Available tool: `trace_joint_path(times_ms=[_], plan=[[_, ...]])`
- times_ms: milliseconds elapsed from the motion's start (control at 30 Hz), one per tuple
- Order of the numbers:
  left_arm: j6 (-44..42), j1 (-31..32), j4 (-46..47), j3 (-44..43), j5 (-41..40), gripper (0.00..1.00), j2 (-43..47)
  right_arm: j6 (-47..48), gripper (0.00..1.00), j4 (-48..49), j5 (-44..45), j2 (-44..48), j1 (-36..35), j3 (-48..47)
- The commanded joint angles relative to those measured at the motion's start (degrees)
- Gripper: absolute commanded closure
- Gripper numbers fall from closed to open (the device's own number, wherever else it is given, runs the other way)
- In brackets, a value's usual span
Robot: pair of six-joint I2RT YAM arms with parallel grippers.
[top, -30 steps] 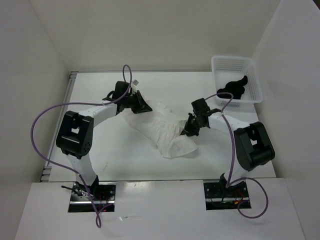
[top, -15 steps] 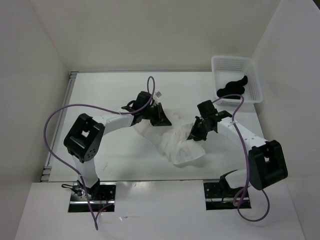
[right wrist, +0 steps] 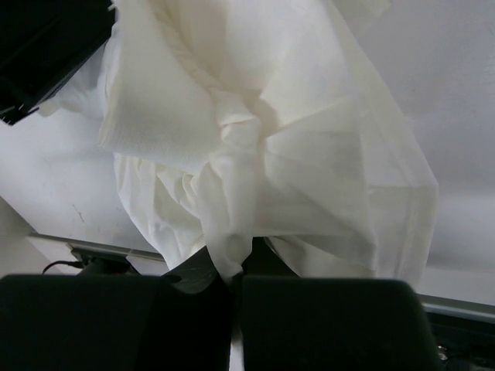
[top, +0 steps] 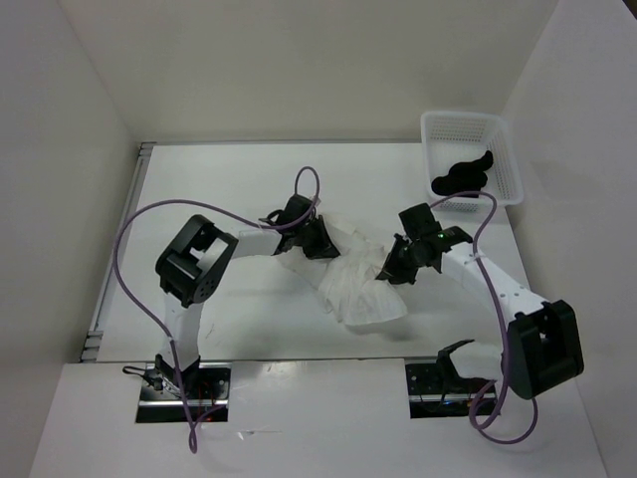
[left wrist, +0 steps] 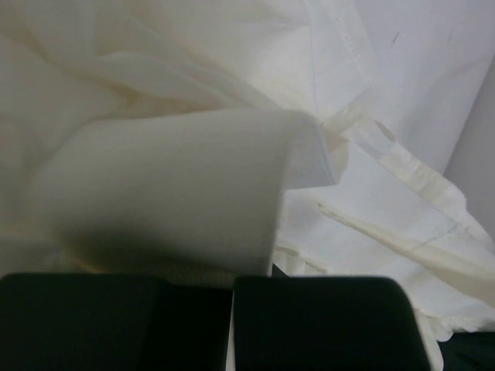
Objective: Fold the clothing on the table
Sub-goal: Fold the skirt
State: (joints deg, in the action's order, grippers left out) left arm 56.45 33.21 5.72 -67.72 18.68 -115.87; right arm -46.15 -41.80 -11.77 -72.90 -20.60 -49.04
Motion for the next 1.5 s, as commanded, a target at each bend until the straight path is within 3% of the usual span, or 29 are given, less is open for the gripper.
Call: trace_joint_path(times_ms=[0, 167, 333, 433, 567, 933, 1133, 1333, 1367, 1400, 1433, 1467], plan=[[1.56, 0.27, 5.18, -3.02, -1.27, 1.00, -3.82, -1.39, 0.99, -4.07, -0.62, 2.94, -0.05, 1.31], [1.56, 1.86, 1.84, -6.28, -1.80, 1.00, -7.52, -2.53, 0.99, -6.80, 0.07, 6.18, -0.05, 1.31], [1.56, 3.87, 3.43, -5.58, 3.98, 1.00, -6.91, -3.68, 0.99, -9.53, 0.70, 7.34, -1.28, -3.43], [1.56, 4.49, 3.95, -6.10, 9.00, 1.00, -4.02, -3.68, 0.99, -9.53, 0.17, 6.64, -1.90, -6.76], [-0.63, 4.59, -0.07, -4.70, 9.01, 1.00, 4.66, -3.68, 0.99, -10.05, 0.78, 4.00, -3.04, -11.60], [-9.16, -4.64, -14.67, -10.85, 1.73, 1.00, 22.34, 2.02, 0.99, -5.13, 1.31, -12.78, -3.56, -24.08], [-9.69, -10.00, -14.16, -4.10, 0.48, 1.00, 25.60, 4.05, 0.99, -4.60, 1.84, -23.31, -4.18, -31.55], [-7.50, -10.01, -12.58, 1.09, 0.40, 1.00, 26.13, 5.72, 0.99, -2.77, 0.62, -35.52, -5.41, -43.66], [-7.49, -10.01, -12.57, 1.10, 0.92, 1.00, 26.14, 6.33, 0.98, -1.63, -0.09, -36.95, -5.42, -44.47], [-7.49, -10.01, -12.57, 1.80, 0.92, 1.00, 26.14, 6.34, 0.90, -0.14, -0.62, -38.26, -5.42, -45.09], [-7.49, -10.01, -12.57, 1.81, 0.92, 1.00, 26.66, 6.86, 0.68, 2.84, -2.71, -39.58, -5.42, -46.40], [-7.49, -10.01, -13.09, 2.33, 0.92, 1.00, 26.67, 6.86, 0.66, 4.95, -3.78, -41.34, -4.81, -46.41]])
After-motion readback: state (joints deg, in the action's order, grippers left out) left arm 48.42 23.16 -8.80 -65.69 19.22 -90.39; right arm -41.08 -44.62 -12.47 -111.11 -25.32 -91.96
